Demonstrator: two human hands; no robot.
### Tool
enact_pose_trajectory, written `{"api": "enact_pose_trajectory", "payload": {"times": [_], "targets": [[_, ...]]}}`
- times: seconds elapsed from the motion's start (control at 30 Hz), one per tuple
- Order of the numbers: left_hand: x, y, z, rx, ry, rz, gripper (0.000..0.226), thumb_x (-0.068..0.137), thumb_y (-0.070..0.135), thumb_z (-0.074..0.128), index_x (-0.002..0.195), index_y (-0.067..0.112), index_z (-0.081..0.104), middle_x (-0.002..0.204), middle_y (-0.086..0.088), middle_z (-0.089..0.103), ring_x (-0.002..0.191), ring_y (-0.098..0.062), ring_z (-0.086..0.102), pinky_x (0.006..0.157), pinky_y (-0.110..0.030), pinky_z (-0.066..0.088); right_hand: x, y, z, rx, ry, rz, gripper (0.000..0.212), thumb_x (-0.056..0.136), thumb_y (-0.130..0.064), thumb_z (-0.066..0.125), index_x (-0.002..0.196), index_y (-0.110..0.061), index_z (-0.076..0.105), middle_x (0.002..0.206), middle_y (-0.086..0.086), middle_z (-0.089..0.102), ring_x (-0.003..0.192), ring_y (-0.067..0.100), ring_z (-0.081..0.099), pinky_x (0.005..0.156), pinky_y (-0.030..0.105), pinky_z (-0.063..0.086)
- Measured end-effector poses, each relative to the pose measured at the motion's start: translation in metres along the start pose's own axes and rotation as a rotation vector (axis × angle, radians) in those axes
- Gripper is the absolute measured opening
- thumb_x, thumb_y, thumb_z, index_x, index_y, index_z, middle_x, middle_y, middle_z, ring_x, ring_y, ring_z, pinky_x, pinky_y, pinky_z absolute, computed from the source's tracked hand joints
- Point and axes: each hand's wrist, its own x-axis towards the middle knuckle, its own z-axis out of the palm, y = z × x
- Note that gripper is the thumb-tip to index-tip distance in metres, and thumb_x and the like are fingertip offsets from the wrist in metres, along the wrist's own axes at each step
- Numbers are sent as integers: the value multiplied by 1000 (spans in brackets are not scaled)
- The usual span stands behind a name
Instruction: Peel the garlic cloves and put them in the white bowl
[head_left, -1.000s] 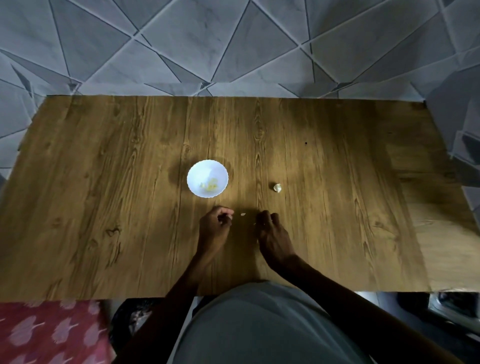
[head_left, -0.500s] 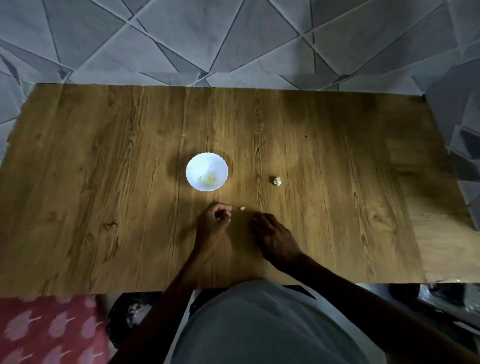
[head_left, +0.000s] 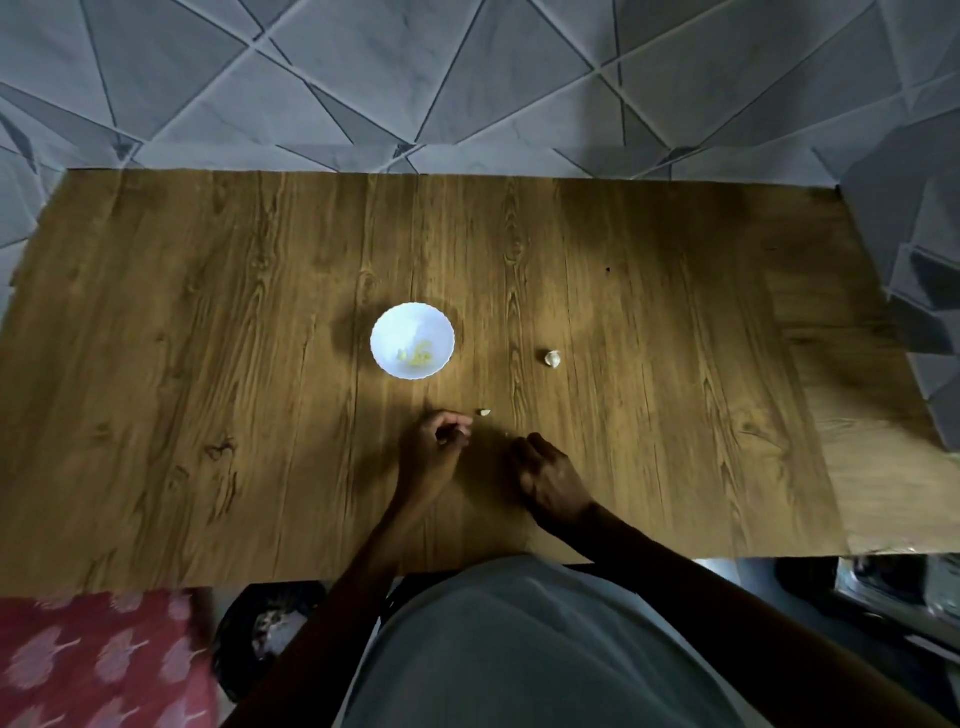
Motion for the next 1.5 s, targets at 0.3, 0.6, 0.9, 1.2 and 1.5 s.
{"api": "enact_pose_trajectory", "payload": {"times": [0.3, 0.6, 0.9, 1.2, 1.5], "targets": [[-11, 37, 20, -964, -99, -636, 29, 102, 17, 42, 100, 6, 68, 81, -6, 72, 75, -15, 66, 63, -22, 54, 44, -17, -51, 598, 75, 579, 13, 84, -1, 68, 80, -11, 74, 75, -6, 68, 61, -5, 60, 57, 7, 44], [-15, 56, 15, -1222, -153, -645, 49, 101, 14, 39, 71, 2, 75, 71, -10, 71, 62, -18, 70, 61, -24, 56, 55, -40, -85, 347, 56, 314, 25, 91, -20, 50, 95, -16, 75, 83, -1, 74, 69, 14, 69, 64, 37, 57], [-10, 40, -10, -1226, 46, -626, 31, 103, 17, 36, 91, 3, 62, 72, -12, 71, 71, -22, 69, 70, -32, 56, 47, 20, -68, 357, 89, 445, 31, 84, 11, 61, 102, -9, 75, 95, 3, 74, 81, 10, 68, 71, 4, 43], [-12, 33, -30, -1161, 34, -676, 32, 103, 17, 34, 95, 3, 62, 92, -12, 64, 87, -24, 62, 77, -33, 51, 28, 23, -31, 130, -192, -31, 32, 91, -3, 51, 120, -1, 65, 125, 17, 62, 111, 31, 63, 80, 34, 59], [-14, 28, -26, -1208, -2, -694, 30, 102, 17, 37, 96, 2, 63, 82, -13, 69, 86, -24, 63, 65, -32, 60, -2, 39, -35, 168, -174, -50, 34, 81, 10, 67, 111, -6, 71, 120, 13, 66, 110, 27, 65, 82, 36, 60]]}}
